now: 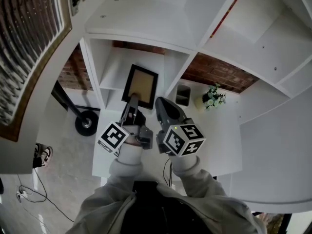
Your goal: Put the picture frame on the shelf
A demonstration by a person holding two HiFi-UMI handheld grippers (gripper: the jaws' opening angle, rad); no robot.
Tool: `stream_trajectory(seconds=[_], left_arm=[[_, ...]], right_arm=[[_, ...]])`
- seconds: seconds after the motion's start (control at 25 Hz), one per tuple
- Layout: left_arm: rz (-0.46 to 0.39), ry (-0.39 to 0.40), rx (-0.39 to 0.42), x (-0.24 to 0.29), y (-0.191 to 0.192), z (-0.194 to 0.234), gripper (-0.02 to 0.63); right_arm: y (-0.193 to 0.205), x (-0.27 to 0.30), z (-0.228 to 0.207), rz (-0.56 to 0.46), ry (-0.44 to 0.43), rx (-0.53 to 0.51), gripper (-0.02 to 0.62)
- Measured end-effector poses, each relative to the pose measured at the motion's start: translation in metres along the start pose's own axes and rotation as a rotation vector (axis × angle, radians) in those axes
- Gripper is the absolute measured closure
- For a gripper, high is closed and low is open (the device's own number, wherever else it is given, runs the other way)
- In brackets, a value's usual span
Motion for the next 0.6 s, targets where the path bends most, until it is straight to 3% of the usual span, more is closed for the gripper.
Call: stream_trajectory(seconds=[0.6], left_arm=[[-0.065, 0.008, -0.198, 0.016, -0.003, 0.023, 0.543]], right_arm=[[-0.006, 0.021, -0.003, -0.003, 0.006, -0.016, 0.595]])
Point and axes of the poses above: the fingertips, and each gripper's own axes: x forward along the fingers, z to its left, y out of its underside, the point moved 6 cm from there along -x, backward along the fingers, and after that the axes turned 12 degrees about z, right-handed, at the moved point
